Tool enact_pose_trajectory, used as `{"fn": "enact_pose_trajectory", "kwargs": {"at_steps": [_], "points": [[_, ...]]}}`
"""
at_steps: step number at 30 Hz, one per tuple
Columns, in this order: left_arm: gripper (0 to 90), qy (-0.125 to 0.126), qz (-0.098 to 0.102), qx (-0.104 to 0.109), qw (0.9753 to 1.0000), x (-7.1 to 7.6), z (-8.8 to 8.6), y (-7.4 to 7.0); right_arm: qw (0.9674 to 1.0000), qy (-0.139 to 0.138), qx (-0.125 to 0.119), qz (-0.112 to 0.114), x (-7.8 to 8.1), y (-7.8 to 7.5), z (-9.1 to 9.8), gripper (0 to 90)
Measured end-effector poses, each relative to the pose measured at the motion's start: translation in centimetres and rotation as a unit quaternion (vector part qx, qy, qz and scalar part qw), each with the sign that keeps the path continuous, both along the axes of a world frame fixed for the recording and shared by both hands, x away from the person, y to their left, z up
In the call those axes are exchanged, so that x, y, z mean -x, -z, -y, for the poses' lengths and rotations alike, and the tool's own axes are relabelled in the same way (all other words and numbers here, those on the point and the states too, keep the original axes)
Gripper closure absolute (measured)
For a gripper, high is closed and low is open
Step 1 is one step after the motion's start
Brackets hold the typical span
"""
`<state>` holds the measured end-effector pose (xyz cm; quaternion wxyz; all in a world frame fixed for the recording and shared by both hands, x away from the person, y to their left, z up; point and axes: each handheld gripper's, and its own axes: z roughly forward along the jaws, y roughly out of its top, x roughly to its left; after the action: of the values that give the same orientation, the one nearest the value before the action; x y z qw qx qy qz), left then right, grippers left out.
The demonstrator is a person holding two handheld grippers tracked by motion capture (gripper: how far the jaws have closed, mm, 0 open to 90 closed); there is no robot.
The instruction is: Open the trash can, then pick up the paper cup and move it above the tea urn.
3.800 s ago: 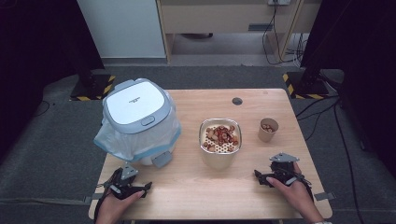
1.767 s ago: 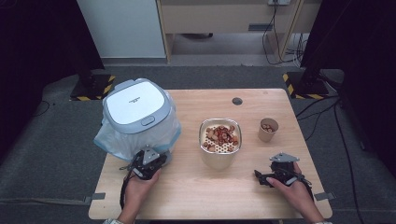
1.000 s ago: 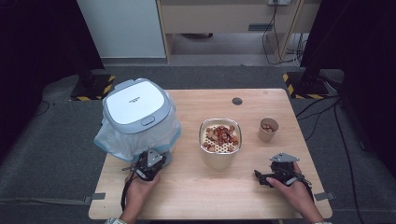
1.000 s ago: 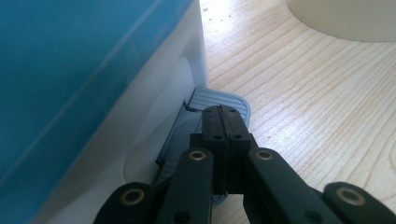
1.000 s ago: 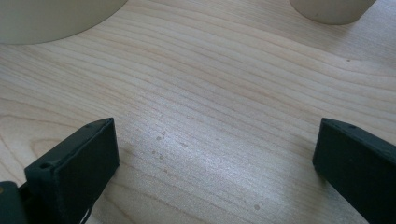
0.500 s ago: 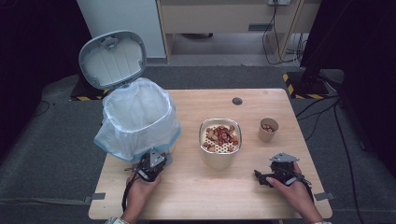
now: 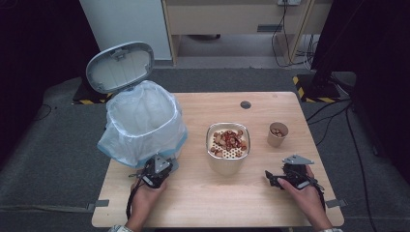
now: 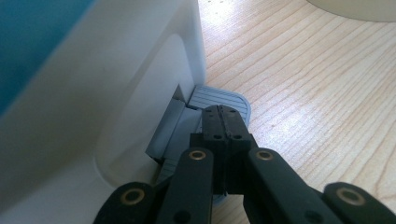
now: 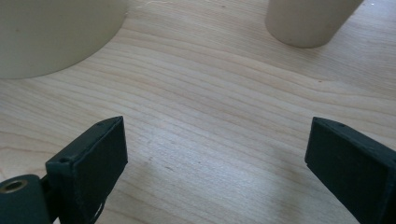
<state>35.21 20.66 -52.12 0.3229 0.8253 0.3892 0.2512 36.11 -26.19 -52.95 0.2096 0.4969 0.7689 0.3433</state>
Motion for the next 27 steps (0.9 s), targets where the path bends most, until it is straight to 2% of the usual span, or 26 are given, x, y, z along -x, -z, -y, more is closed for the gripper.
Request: {"fn": "enact_pose_trajectory", "kwargs": {"at_steps": [15,19,22,27], "points": [[89.4,-0.001,-0.001,0.003,1.0,0.0,0.0,0.0,0.9989,0.042,-0.007,0.02,-0.1,-0.8,0.6,8.9],[89.4,-0.001,0.0,0.001,1.0,0.0,0.0,0.0,0.9978,0.06,-0.016,0.025,-0.5,-1.5,0.7,8.3],[89.4,0.0,0.0,0.0,1.0,0.0,0.0,0.0,0.9976,0.061,-0.01,0.032,-0.7,-1.9,0.8,8.3],[89.4,0.0,0.0,-0.002,1.0,0.0,0.0,0.0,0.9971,0.066,-0.013,0.034,-1.6,-2.9,0.8,8.3]]}}
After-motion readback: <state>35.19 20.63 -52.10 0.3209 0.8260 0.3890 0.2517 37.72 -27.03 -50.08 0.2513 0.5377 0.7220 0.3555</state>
